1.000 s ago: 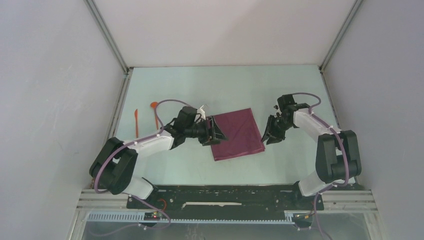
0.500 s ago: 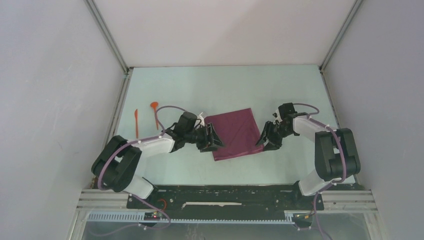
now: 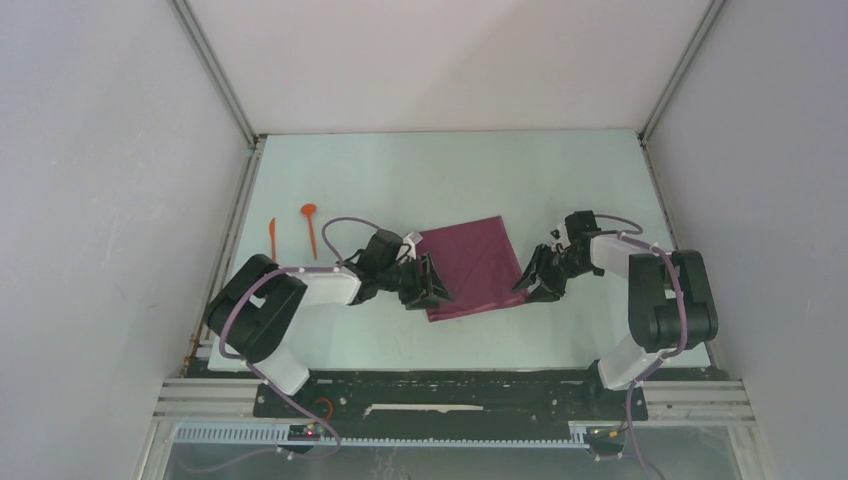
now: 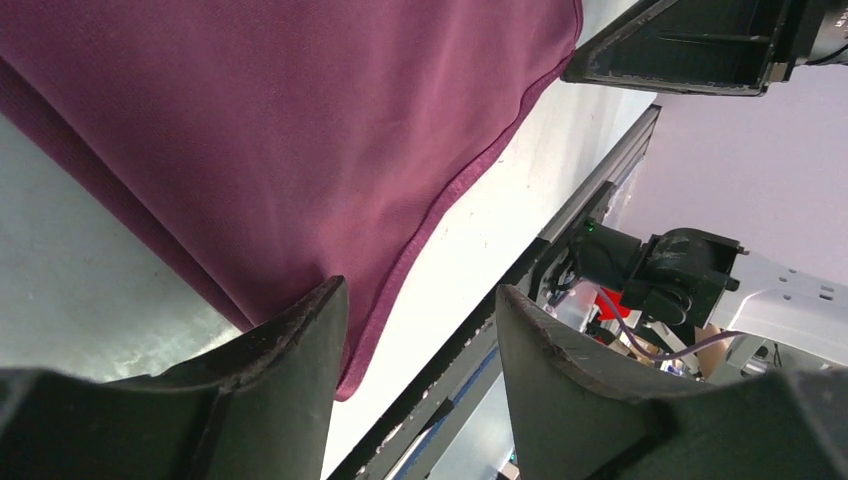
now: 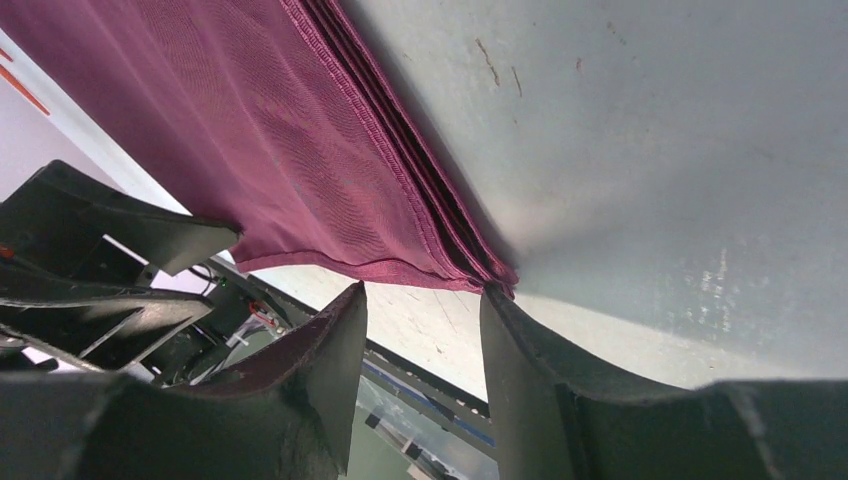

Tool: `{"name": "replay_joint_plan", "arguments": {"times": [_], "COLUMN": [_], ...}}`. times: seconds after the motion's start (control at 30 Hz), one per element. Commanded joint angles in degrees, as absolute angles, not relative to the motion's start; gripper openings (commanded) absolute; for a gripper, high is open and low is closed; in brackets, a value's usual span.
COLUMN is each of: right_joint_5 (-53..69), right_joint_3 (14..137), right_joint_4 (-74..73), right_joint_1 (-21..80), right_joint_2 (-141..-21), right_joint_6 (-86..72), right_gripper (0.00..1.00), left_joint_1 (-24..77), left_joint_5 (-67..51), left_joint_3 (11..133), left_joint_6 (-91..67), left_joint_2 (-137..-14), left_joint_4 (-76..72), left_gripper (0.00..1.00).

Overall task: Fold the napkin into a case and place the utensils inside
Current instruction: Pick up the top corner of the square-folded napkin from the center of the board.

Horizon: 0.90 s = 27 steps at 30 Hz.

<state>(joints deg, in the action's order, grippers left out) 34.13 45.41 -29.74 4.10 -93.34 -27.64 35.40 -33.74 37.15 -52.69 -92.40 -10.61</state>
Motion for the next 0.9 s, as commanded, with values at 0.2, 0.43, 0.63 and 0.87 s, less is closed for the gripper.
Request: {"name": "replay_joint_plan", "arguments": {"times": [0.2, 0.43, 0.63, 0.87], "right_joint_5": [34.5, 37.9, 39.4, 40.6], "right_joint_3": [45.1, 45.2, 45.6, 46.0], "right_joint_4": [-28.3, -25.2, -25.0, -25.5], "right_joint_1": [2.4, 1.9, 1.9, 2.3], "right_joint_2": [-94.0, -95.0, -93.6, -91.8], "right_joint_6": [-26.0, -28.0, -28.2, -28.9], "right_gripper": [0.60, 0.54, 0.54, 0.52], "left_joint_1": [35.4, 34.9, 34.8, 34.7], "left_joint_5": [-33.7, -34.1, -34.5, -34.7], "left_joint_3": [34.6, 34.4, 34.5, 34.4], "left_joint_6": [-52.7, -52.8, -52.9, -53.0], "left_joint_2": [-95.0, -95.6, -96.4, -96.7], "left_joint_4": [-13.7, -13.9, -14.3, -14.8], "left_gripper": [0.59, 0.59, 0.59, 0.59]}}
